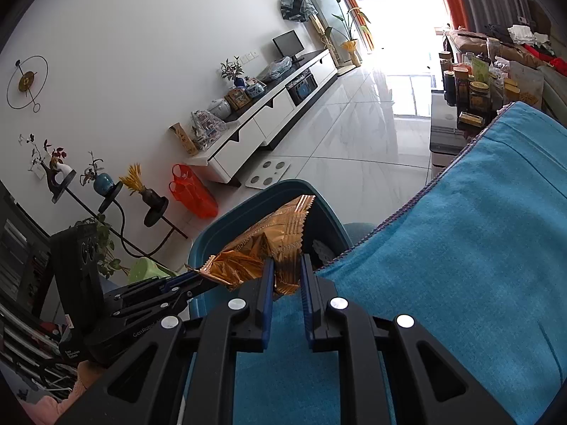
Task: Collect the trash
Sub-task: 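Lower both tools over the teal bin and open them to drop the items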
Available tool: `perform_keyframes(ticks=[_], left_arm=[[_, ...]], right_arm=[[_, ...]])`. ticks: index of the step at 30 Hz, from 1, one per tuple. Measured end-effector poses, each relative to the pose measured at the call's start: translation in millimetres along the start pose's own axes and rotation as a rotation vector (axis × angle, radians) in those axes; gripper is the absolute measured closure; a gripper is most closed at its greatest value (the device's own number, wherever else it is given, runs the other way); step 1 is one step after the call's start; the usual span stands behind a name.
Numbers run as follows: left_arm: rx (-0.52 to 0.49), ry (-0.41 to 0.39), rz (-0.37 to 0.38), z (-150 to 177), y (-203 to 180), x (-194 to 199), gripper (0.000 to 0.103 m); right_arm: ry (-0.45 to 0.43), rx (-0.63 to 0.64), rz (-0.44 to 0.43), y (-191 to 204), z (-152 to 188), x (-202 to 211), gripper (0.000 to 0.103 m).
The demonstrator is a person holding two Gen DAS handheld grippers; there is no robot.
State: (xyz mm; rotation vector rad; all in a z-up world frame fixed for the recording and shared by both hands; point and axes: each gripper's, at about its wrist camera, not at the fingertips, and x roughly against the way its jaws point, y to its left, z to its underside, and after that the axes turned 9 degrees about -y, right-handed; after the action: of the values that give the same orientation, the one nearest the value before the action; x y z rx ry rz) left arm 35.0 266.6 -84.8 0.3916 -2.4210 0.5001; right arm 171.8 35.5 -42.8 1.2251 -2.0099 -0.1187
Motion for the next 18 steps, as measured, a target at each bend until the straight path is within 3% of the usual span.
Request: perform_keyframes(ticks=[18], left_arm=[[0.016,0.032,-0.018,2,-1,-15,0.087]], right_arm=[[0.033,0.002,0.027,9,-1,-15,0.089]])
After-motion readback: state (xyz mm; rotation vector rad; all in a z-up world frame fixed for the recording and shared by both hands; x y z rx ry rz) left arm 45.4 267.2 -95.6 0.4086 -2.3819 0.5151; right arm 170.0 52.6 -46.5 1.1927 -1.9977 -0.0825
